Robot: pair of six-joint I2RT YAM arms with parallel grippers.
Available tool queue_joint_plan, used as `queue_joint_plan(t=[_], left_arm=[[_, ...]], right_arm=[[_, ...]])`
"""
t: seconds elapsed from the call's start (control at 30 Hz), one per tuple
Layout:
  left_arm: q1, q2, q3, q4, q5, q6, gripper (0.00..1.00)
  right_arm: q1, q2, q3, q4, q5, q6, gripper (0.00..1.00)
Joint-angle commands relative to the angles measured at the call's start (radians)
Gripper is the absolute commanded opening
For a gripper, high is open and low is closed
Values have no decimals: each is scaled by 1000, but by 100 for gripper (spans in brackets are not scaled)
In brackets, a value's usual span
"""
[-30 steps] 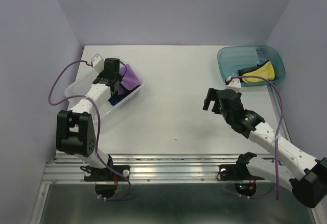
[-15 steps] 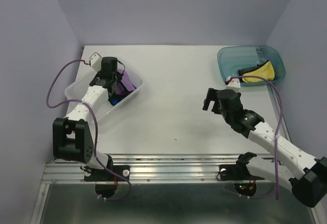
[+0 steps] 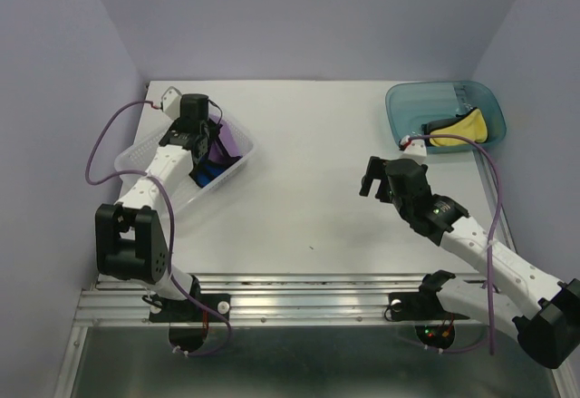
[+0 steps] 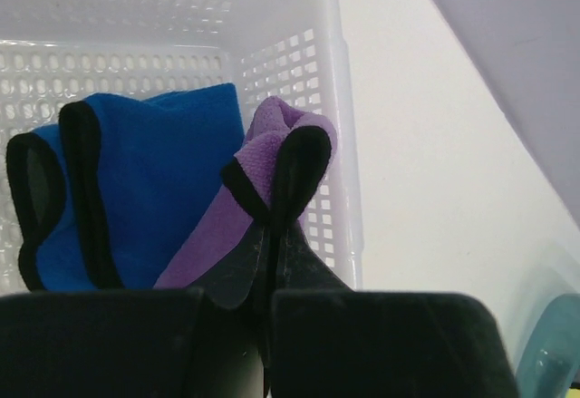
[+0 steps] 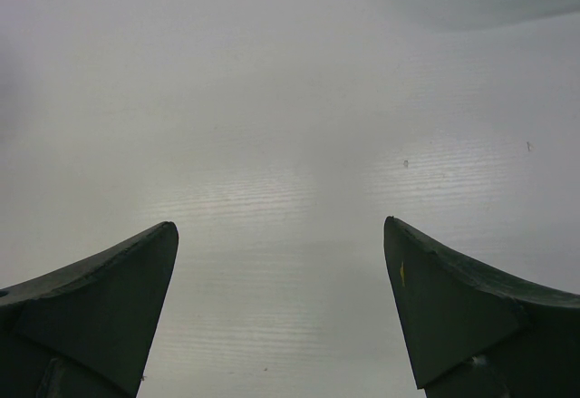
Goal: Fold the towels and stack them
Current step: Neatly place the folded towel into the bin
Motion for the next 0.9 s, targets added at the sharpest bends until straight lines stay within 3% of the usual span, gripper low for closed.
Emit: queue_joint_plan(t=[0.0,0.87], left_arm=[[2,7,74,20,47,-27,0],[84,44,-107,29,-33,-87,0]], right_arm=[[8,-12,-3,37,23,-5,100],[7,53,-4,60,-13,-6,100]])
